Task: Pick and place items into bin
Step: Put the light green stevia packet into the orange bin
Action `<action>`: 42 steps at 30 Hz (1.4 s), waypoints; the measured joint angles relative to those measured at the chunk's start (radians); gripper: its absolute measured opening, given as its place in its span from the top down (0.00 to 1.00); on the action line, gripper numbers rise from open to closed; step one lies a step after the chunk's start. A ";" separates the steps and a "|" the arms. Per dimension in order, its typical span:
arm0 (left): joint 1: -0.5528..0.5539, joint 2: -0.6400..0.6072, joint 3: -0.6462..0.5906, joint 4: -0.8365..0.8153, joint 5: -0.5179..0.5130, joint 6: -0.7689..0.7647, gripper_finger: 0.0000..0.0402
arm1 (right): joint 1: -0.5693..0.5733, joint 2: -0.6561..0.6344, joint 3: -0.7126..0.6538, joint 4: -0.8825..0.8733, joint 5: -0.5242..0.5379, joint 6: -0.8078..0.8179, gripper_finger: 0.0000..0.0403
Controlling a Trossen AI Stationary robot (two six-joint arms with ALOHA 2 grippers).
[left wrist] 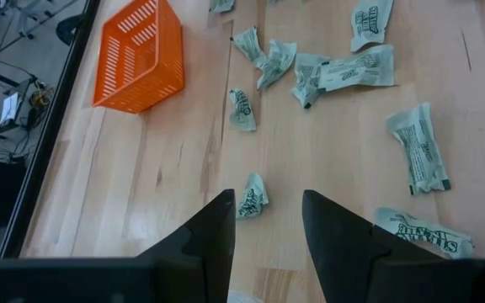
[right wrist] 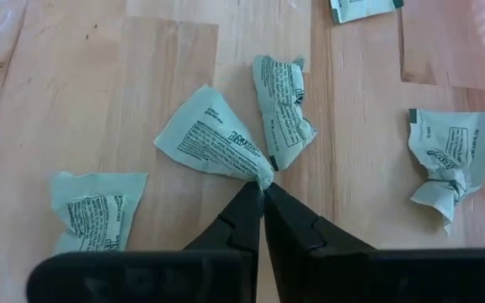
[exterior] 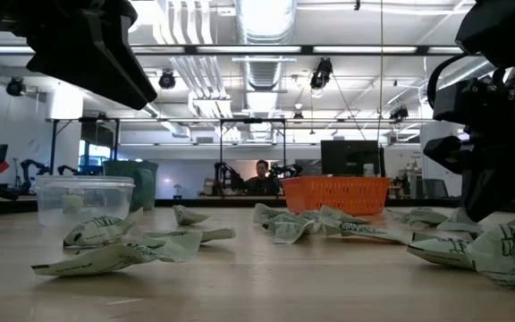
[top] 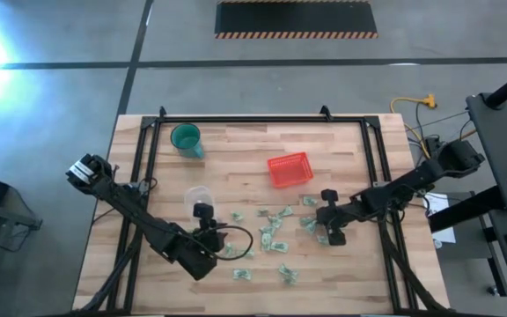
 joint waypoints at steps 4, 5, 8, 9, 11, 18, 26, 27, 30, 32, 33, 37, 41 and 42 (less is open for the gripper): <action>0.000 0.000 0.000 0.000 0.000 0.000 0.69 | 0.000 0.000 0.004 -0.001 0.005 -0.017 0.98; 0.000 0.000 0.000 0.000 0.000 0.000 0.69 | 0.000 0.000 0.006 -0.001 0.005 -0.026 0.98; 0.000 0.000 0.000 0.000 0.000 0.000 0.69 | 0.000 -0.001 0.016 -0.003 0.005 -0.049 0.98; 0.000 0.000 0.000 0.000 0.000 0.000 0.69 | 0.000 -0.004 0.020 -0.003 0.005 -0.057 0.98; 0.000 0.000 0.000 0.000 0.000 0.000 0.69 | 0.000 -0.016 0.025 -0.003 0.005 -0.064 0.98; 0.002 0.000 0.000 0.000 -0.001 0.001 0.69 | 0.001 -0.101 0.025 -0.019 0.030 -0.106 0.98; 0.003 0.000 0.000 0.000 -0.011 0.004 0.69 | 0.002 -0.214 0.025 -0.015 0.317 -0.206 0.98; 0.003 0.000 0.000 0.000 -0.011 0.004 0.69 | 0.002 -0.225 0.028 -0.014 0.363 -0.218 0.98; 0.003 0.000 0.000 0.000 -0.012 0.004 0.69 | -0.001 -0.251 0.050 -0.012 0.476 -0.254 0.98; 0.003 0.000 0.000 0.000 -0.012 0.004 0.69 | -0.014 -0.261 0.071 -0.008 0.516 -0.278 0.98; 0.003 0.000 0.000 0.000 -0.012 0.004 0.69 | -0.026 -0.263 0.082 -0.007 0.526 -0.293 0.98; 0.003 0.000 0.000 0.000 -0.012 0.004 0.69 | -0.102 -0.250 0.117 0.003 0.530 -0.363 0.98; 0.003 0.000 0.000 0.001 -0.013 0.004 0.69 | -0.209 -0.206 0.143 0.003 0.520 -0.405 0.98; 0.003 0.000 0.000 0.001 -0.013 0.004 0.69 | -0.239 -0.193 0.149 0.004 0.500 -0.413 0.98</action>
